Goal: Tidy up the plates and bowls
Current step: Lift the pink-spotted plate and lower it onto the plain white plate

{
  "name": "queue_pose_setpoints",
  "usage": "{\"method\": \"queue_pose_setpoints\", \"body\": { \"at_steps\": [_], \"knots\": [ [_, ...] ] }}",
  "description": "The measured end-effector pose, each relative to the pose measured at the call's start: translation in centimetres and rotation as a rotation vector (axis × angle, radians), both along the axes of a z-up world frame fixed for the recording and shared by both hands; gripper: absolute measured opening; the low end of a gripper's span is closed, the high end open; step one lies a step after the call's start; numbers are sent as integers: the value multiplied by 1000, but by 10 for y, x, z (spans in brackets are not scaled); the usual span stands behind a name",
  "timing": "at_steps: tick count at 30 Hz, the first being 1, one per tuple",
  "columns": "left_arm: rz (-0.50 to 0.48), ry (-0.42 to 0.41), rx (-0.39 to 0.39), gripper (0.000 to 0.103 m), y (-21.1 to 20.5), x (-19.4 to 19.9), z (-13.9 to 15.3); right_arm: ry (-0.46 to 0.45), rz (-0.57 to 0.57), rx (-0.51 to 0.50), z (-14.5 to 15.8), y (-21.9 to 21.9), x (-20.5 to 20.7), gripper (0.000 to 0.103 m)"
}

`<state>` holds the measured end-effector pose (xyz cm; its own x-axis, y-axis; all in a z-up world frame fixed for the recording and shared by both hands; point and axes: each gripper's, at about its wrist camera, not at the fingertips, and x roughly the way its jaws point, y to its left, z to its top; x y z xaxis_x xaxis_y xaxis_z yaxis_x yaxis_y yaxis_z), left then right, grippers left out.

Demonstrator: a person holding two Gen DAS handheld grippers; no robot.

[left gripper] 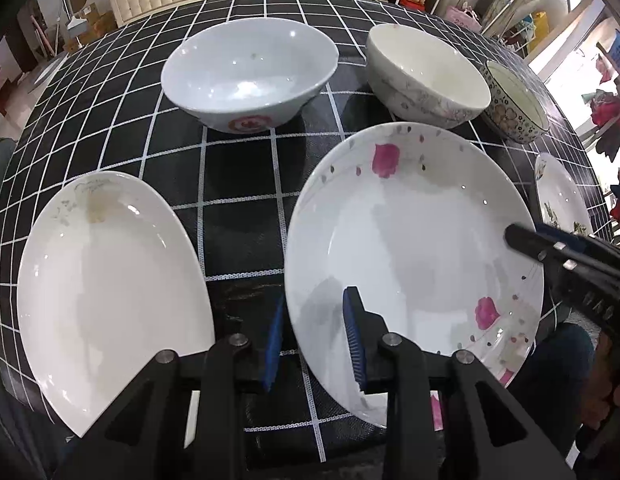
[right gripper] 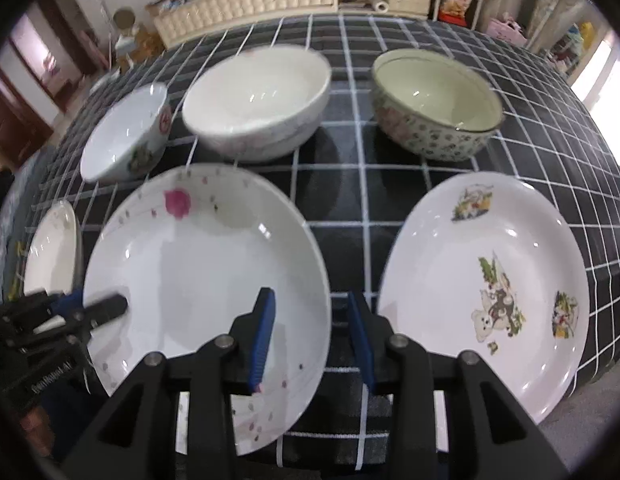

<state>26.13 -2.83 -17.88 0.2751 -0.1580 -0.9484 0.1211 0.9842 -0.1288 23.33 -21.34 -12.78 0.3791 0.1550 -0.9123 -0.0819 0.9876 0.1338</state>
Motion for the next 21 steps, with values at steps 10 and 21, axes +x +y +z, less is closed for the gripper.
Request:
{"method": "queue_pose_setpoints", "body": {
  "at_steps": [10,21],
  "knots": [
    [7,4,-22,26,2,2,-2,-46,28,-30,12,-1,-3,42],
    [-10,-11,-32,22,4,-1,-1,-20,88,15,-3,6,4,43]
  ]
}}
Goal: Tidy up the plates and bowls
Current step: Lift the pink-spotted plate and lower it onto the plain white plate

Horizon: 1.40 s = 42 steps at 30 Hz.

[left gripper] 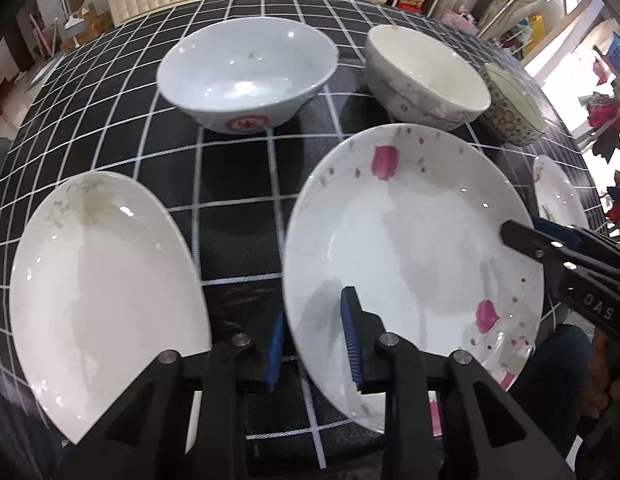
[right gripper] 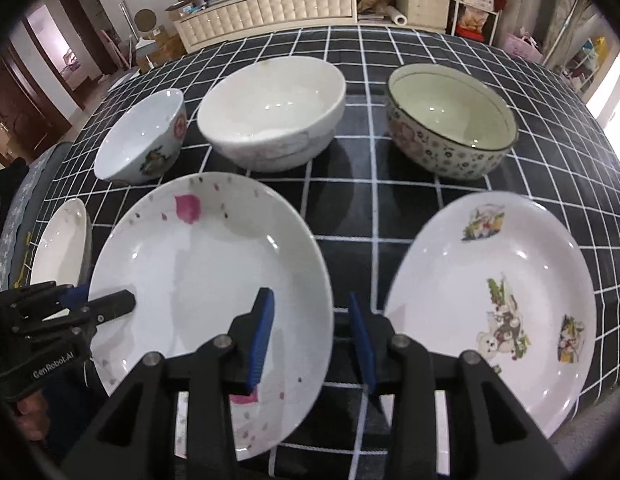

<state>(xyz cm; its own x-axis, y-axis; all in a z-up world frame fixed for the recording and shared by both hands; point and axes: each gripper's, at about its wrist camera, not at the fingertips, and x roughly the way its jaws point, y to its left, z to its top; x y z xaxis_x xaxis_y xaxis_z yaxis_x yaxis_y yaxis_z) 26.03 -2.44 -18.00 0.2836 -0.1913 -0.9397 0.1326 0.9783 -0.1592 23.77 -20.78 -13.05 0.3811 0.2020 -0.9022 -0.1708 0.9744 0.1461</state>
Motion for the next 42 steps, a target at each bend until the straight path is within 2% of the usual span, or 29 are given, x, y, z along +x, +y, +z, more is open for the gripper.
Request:
{"method": "queue_pose_setpoints", "body": {
  "at_steps": [4,6,14,17,23,35,42],
  "knots": [
    [4,-2,-10,21,1,0,0,53,3,-25,-13,8,0,42],
    [2,-6,-15,21,1,-1,0,60,-10,4,-16,6,-2,38],
    [16,-11,20,20,0,-7,1,62,-78,12,-12,3,-8,33],
    [27,-14,9,20,5,-12,5,60,-79,16,-9,3,-16,32],
    [50,-51,12,20,18,-21,25,36,-64,26,5,14,-27,32],
    [140,-114,-12,20,71,-47,58,-15,-2,54,33,62,-37,32],
    [231,-124,-11,20,126,-61,66,-12,72,64,35,109,-35,32]
  ]
}}
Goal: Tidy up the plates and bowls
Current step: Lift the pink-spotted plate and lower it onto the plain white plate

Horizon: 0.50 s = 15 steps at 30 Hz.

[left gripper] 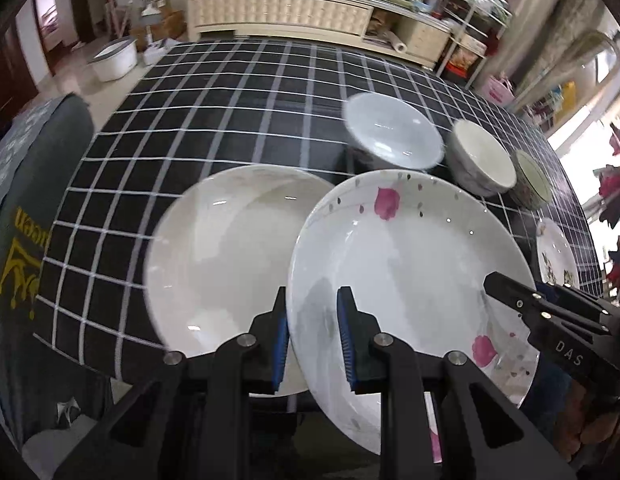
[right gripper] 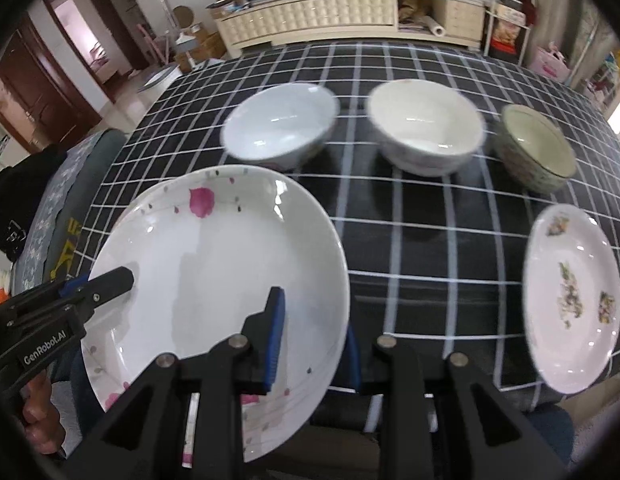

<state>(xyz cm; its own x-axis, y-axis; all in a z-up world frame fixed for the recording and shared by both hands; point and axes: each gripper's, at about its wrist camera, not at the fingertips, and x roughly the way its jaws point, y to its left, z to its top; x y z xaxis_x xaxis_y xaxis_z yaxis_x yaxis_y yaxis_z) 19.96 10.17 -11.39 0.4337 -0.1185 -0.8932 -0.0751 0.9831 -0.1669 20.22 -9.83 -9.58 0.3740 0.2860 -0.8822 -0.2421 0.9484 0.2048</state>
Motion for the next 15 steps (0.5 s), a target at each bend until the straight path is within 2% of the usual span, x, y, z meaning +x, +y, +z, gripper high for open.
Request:
{"method": "queue_pose_setpoints", "body": {
  "at_steps": [7,15],
  "knots": [
    [66,11,25,20,47,-10,-6,15,71,-2,-10,48,3,32],
    [100,34,28,20,72,-10,-20,33,120,-37,-22,85,10,32]
  ]
}}
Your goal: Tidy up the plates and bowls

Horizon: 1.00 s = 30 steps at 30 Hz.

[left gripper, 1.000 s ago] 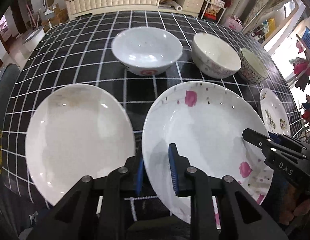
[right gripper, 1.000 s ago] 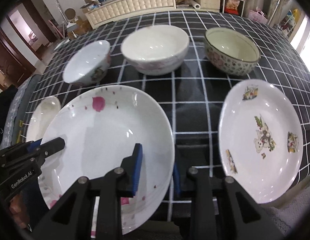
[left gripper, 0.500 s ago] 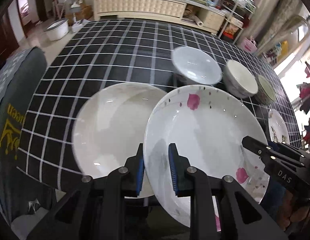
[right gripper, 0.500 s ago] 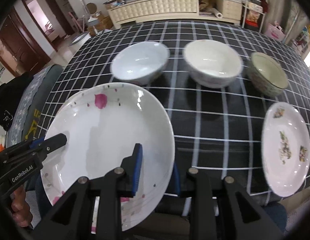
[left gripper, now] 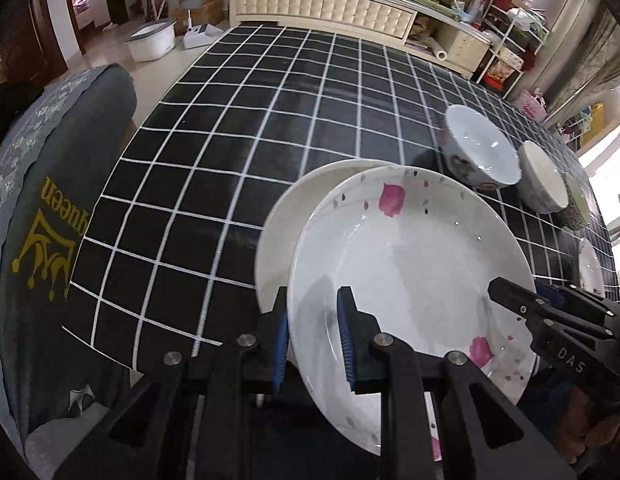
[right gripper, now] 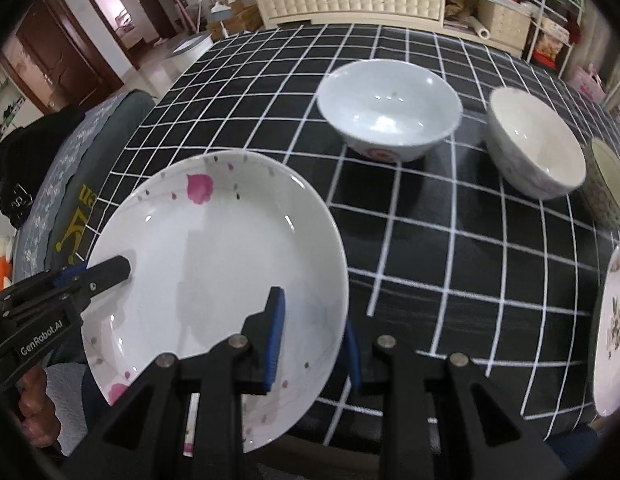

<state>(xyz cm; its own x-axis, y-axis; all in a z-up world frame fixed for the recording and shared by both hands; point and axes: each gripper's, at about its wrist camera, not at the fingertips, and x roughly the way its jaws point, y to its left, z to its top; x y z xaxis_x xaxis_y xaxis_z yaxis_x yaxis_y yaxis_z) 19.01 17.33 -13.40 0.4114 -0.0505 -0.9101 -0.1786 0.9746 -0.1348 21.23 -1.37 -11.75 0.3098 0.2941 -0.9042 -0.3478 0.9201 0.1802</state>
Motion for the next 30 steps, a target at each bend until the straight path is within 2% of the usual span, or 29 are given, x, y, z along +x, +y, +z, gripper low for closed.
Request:
{"method": "queue_pose_setpoints", "body": {
  "at_steps": [11,14,18,22,25,27,30],
  "knots": [
    [18,5,-3,20,16,16,-13,-8,26,-62,-9,21,14,32],
    [25,3,25,20,18,17,-14,2,36,-58,-12,23,14,32],
    [37,18,-17,20,25,17,-20,-17,45,-79,-11,25,13,32],
    [31,19,10,20,20,15,-17,-12,47,-81,-11,25,13,32],
    [53,17,-9,20,22,11,-13,-12,45,-83,-9,26,12,32],
    [70,5,-31,21,25,7,-5,-16,38,-72,-6,23,11,32],
    [62,-33,-11,21,22,1,8,-40,28,-62,3,20,7,32]
  ]
}}
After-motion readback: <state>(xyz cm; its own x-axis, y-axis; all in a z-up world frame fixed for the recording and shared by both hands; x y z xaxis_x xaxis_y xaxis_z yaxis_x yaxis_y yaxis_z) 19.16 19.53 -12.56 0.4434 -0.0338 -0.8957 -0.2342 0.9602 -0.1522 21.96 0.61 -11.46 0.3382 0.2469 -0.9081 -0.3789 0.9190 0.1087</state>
